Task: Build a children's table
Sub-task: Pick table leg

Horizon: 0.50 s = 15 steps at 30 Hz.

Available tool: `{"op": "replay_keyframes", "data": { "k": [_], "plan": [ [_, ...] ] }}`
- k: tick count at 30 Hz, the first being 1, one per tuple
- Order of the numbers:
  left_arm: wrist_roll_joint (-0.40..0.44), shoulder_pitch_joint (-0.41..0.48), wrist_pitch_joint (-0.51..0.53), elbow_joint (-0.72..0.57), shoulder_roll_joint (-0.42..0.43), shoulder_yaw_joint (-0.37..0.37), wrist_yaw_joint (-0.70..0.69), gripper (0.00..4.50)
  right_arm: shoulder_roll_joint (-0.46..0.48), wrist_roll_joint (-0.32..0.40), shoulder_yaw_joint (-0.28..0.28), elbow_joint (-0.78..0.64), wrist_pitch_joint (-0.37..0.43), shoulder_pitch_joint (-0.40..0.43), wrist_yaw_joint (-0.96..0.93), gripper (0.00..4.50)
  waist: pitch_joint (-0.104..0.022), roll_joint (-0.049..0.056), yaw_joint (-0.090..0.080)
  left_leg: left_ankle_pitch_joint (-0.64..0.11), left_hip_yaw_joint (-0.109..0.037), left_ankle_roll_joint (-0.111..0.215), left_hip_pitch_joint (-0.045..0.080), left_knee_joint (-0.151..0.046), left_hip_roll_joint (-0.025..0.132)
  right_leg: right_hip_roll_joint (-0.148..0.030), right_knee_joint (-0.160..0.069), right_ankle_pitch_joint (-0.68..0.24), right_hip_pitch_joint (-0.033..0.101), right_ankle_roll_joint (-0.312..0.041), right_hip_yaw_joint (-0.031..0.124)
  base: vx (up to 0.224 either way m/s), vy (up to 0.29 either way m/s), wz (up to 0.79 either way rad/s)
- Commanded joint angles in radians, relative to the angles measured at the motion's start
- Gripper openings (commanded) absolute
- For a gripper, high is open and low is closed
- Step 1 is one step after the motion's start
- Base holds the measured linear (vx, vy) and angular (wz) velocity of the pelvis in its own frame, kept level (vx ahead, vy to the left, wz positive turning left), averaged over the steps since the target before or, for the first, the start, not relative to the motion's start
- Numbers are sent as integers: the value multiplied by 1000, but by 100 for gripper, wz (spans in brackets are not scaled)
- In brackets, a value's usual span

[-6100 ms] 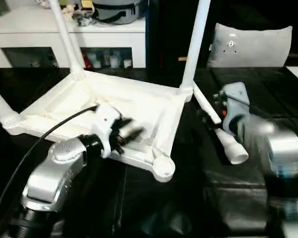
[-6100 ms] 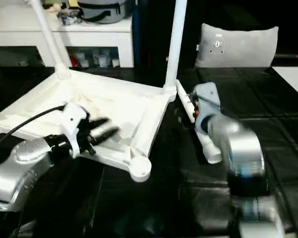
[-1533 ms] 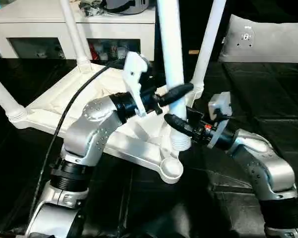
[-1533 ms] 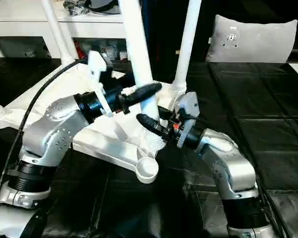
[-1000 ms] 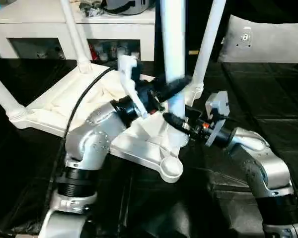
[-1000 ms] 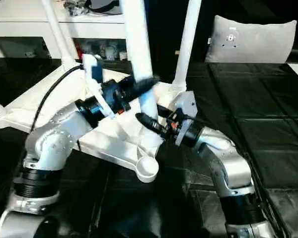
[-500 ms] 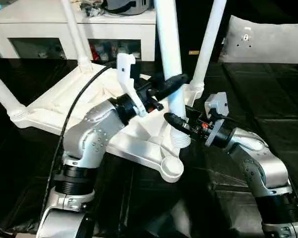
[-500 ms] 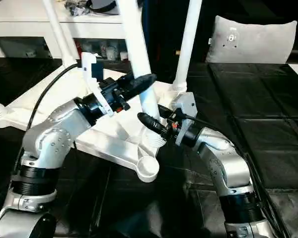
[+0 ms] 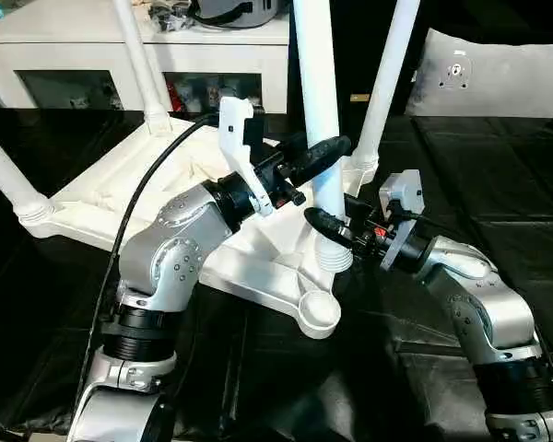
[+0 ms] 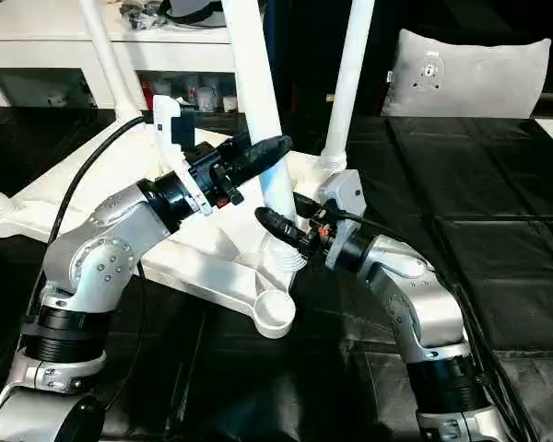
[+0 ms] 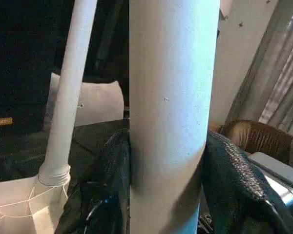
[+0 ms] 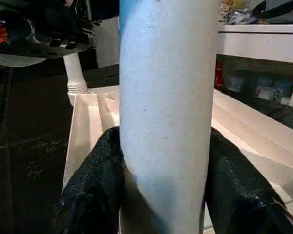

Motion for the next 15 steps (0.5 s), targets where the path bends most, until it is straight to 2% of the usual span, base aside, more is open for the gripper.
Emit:
{"op": "replay_keyframes", "data": {
  "k": [1,4,5,6,8,10,12,15],
  "plan": [
    [15,-35,-17,1,8,9,5,177,-6,-7,1,13,23,-25,-19,186,-71,-15,-4,-126,-35,49,35,-68,85,-86,-67,27,29,-247,33,0,0,0],
    [26,-50,-9,12,23,15,15,177,-10,11,-4,8,53,-28,-12,186,-71,-14,-4,-122,-35,49,37,-68,85,-85,-67,17,27,-245,32,0,0,0],
    [26,-54,-6,14,25,16,17,177,-10,16,-6,8,60,-29,-9,221,-70,-14,-4,-124,-35,49,36,-68,85,-86,-67,17,28,-246,33,0,0,0],
    [24,-57,0,16,25,20,22,177,-11,21,-7,7,64,-30,-6,221,-71,-14,-4,-121,-35,48,36,-67,85,-87,-67,22,28,-247,33,0,0,0],
    [21,-68,16,24,27,31,36,177,-11,20,-10,7,67,-35,-7,258,-72,-15,-2,-114,-34,48,36,-66,85,-86,-65,31,28,-248,33,0,0,0],
    [20,-70,17,27,29,32,35,177,-11,22,-11,5,71,-37,-6,264,-72,-14,-2,-110,-35,50,35,-65,84,-86,-65,38,28,-248,32,0,0,0],
    [19,-71,16,30,32,31,33,177,-11,25,-13,2,80,-38,-6,297,-72,-14,-3,-109,-34,50,35,-65,84,-86,-65,40,29,-248,32,0,0,0],
    [21,-72,14,29,39,26,24,177,-16,34,-16,-8,102,-36,-7,304,-72,-13,-3,-113,-35,49,36,-66,85,-86,-66,31,28,-249,32,0,0,0]
  ]
}}
